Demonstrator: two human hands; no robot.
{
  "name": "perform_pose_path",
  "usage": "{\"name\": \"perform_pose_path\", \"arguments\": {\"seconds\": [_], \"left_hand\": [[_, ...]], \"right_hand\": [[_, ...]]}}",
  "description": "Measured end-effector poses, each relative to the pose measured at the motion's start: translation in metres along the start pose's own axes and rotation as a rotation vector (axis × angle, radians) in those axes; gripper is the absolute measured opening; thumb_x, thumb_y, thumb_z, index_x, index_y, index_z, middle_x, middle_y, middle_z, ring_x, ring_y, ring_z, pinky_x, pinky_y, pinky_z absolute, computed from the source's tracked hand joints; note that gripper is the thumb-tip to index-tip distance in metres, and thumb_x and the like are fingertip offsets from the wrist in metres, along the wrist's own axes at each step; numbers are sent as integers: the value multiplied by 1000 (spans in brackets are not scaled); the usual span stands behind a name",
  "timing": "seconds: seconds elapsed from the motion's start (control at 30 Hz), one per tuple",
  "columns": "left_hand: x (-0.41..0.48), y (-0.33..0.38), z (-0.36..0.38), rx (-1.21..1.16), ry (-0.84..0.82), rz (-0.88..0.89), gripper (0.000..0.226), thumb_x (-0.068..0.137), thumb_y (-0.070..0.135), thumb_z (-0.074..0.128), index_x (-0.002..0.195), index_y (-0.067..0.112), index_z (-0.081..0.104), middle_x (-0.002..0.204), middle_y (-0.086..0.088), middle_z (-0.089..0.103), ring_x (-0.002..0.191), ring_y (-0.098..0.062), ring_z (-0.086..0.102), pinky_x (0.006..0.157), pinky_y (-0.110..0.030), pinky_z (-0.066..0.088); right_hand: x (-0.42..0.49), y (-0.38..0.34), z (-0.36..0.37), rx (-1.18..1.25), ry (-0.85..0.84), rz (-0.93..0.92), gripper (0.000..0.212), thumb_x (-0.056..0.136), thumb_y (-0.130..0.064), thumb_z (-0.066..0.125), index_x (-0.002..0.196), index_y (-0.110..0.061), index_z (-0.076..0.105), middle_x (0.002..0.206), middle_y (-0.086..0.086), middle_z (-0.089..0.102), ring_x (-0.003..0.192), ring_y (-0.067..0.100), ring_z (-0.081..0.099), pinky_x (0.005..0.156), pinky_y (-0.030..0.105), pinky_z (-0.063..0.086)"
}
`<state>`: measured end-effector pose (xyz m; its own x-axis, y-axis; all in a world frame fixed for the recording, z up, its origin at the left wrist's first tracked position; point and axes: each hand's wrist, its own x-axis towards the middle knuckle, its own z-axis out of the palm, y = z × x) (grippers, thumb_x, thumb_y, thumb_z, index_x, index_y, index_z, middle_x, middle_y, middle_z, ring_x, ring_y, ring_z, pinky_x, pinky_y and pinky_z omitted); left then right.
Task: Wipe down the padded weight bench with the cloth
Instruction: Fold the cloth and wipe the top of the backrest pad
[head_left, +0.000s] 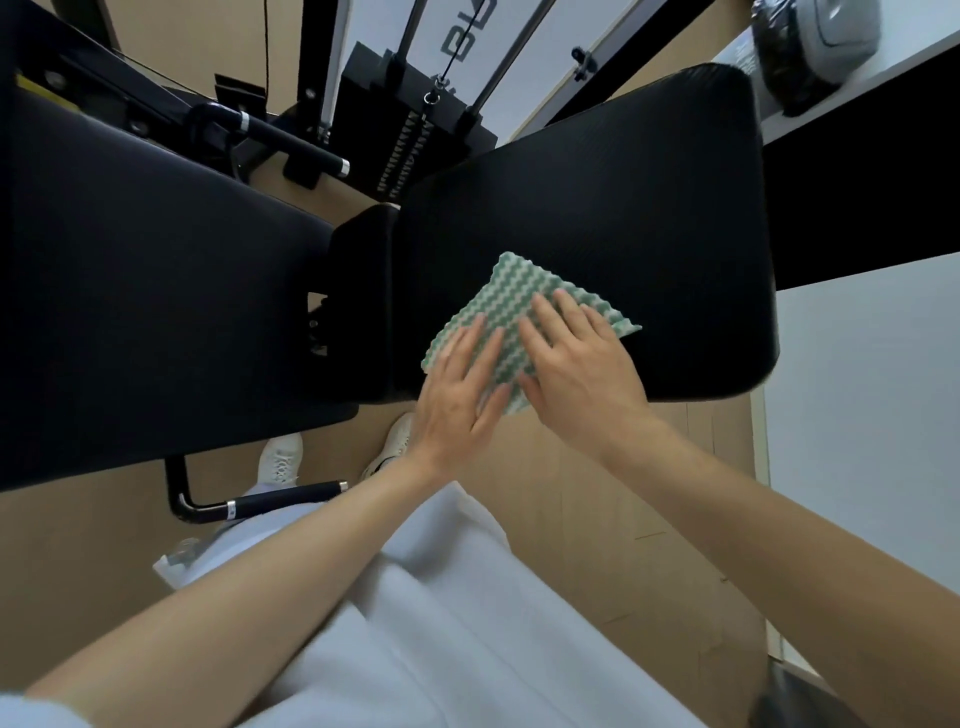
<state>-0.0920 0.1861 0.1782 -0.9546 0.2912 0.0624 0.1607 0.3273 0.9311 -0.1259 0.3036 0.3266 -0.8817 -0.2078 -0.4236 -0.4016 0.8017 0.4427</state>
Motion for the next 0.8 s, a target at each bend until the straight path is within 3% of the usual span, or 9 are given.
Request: {"name": "perform_pose_path", "arguments": {"seconds": [0.07, 0.13, 0.23, 0.37, 0.5, 0.8], "left_hand": [[20, -1, 4, -7, -51, 65, 62, 106, 40, 38, 160, 9, 30, 169, -10, 24, 158, -24, 20, 130, -40, 18], [37, -9, 8, 0, -75, 22, 65, 106, 44, 33, 162, 10, 23, 171, -8, 19, 160, -21, 14, 131, -40, 14], [56, -27, 8, -23, -58, -72, 66, 107, 47, 27, 163, 15, 13, 173, -3, 8, 161, -19, 3, 131, -43, 8], [83, -50, 5, -78, -31, -210, 65, 107, 49, 22, 163, 24, 1, 173, 6, -2, 160, -13, -7, 131, -47, 4], [119, -77, -7, -64, -33, -321, 63, 110, 45, 23, 163, 22, -1, 173, 3, -8, 159, -15, -11, 130, -47, -1], [199, -130, -40, -82, -136, -342, 66, 109, 52, 18, 163, 26, -9, 172, 3, -16, 157, -13, -19, 128, -44, -11]], "right_hand": [[8, 5, 1, -52, -49, -44, 63, 103, -37, 47, 156, -4, 34, 164, 17, 30, 155, 33, 22, 127, 47, 17], [24, 14, -1, -84, -121, -80, 66, 108, -43, 28, 162, -9, 12, 170, 12, 8, 158, 27, 2, 129, 43, 2], [63, 27, -7, -113, -164, -138, 67, 107, -48, 15, 162, -15, -2, 171, 6, -7, 158, 21, -11, 128, 41, -7], [125, 32, -8, -161, -225, -241, 67, 106, -50, 15, 162, -18, -1, 171, 3, -8, 158, 19, -11, 127, 40, -9], [183, 29, -10, -200, -255, -309, 69, 105, -55, 14, 163, -20, 0, 171, 2, -8, 158, 19, -10, 128, 41, -6], [268, 30, -14, -185, -297, -238, 71, 104, -60, 16, 163, -23, -1, 172, 4, -2, 159, 24, -2, 128, 47, 2]]}}
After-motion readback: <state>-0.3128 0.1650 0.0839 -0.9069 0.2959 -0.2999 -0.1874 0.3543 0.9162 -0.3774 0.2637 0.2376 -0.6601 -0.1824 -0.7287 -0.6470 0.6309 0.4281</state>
